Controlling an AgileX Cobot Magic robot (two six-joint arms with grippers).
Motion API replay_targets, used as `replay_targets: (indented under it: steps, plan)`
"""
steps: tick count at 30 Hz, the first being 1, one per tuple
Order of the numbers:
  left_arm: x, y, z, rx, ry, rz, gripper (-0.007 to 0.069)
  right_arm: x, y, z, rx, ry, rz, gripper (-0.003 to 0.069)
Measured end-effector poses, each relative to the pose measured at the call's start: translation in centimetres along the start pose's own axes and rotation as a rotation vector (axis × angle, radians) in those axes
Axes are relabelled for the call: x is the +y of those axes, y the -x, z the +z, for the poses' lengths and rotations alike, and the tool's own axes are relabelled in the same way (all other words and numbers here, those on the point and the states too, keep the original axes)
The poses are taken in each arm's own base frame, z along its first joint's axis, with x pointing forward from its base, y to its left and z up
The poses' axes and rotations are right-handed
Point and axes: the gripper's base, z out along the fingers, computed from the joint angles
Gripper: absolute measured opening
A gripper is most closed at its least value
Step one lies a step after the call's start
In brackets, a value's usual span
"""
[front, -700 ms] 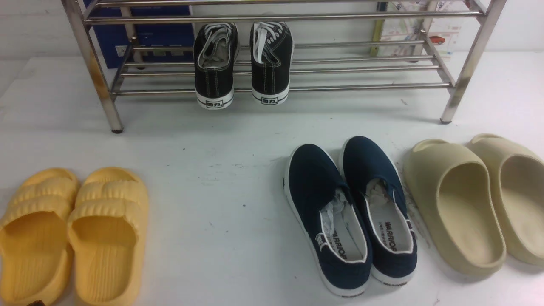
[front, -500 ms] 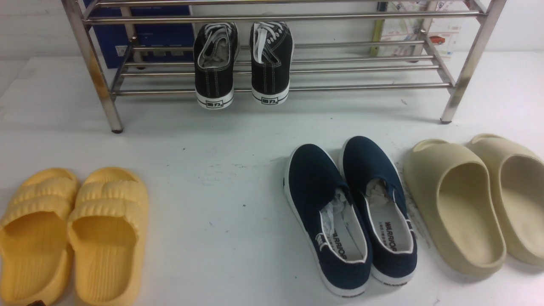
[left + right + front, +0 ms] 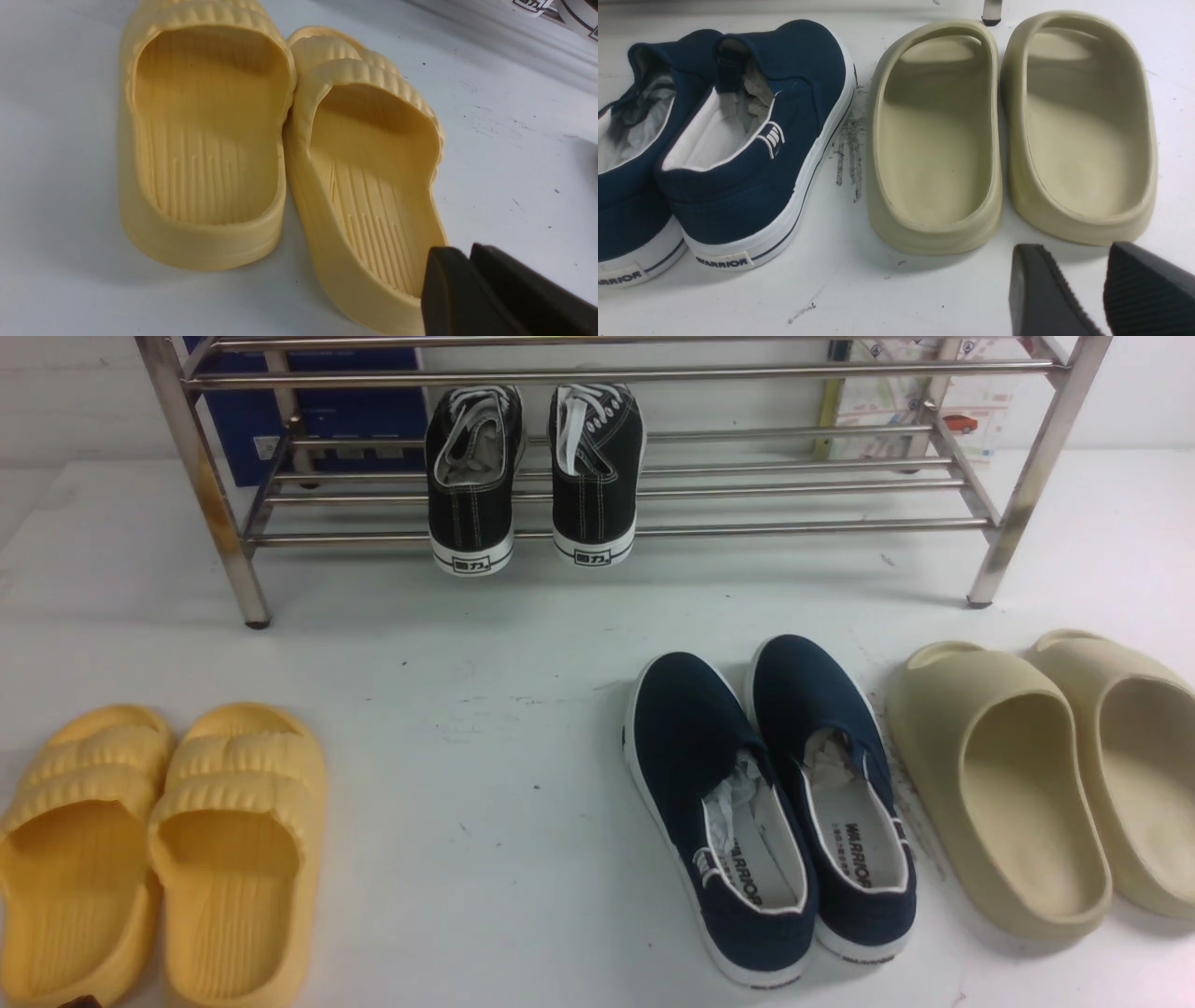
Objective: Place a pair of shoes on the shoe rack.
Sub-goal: Use the right arm to grab the shoe closest to it
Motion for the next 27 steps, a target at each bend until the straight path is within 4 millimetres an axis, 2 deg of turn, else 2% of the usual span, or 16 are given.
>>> replay_targets:
  steps: [8,11,12,13,14,20,21,24,25,26,27]
  plan:
    - [0.0,0.0,0.0,0.0,0.0,0.0,0.0073,0.1,0.2,0.0,-0.03,0.01,0.05,0.0246]
    - [0.0,0.0,0.0,0.0,0.0,0.0,0.0078,0.4,0.9,0.0,-0.113,0.059,0.285,0.0246]
    - [0.0,0.0,0.0,0.0,0.0,0.0,0.0078,0.4,0.9,0.0,-0.119,0.062,0.3,0.0246]
    - [0.0,0.0,0.0,0.0,0.0,0.0,0.0079,0.4,1.4,0.0,-0.165,0.088,0.434,0.0246]
    - [0.0,0.0,0.0,0.0,0.0,0.0,0.0081,0.4,1.6,-0.1,-0.19,0.1,0.497,0.0246]
    - [0.0,0.0,0.0,0.0,0.0,0.0,0.0083,1.0,2.8,-0.7,-0.178,0.154,0.579,0.0206]
    - [0.0,0.0,0.0,0.0,0.0,0.0,0.0085,1.5,3.8,-1.1,-0.111,0.18,0.554,0.0183]
    - [0.0,0.0,0.0,0.0,0.0,0.0,0.0091,2.9,8.6,-2.4,0.073,0.222,0.405,0.0131]
    - [0.0,0.0,0.0,0.0,0.0,0.0,0.0091,2.9,8.4,-2.2,0.105,0.218,0.397,0.0128]
    - [0.0,0.0,0.0,0.0,0.0,0.0,0.0092,3.4,11.5,-2.3,0.243,0.218,0.298,0.0104]
    - [0.0,0.0,0.0,0.0,0.0,-0.001,0.0092,3.4,11.6,-2.0,0.294,0.211,0.284,0.0099]
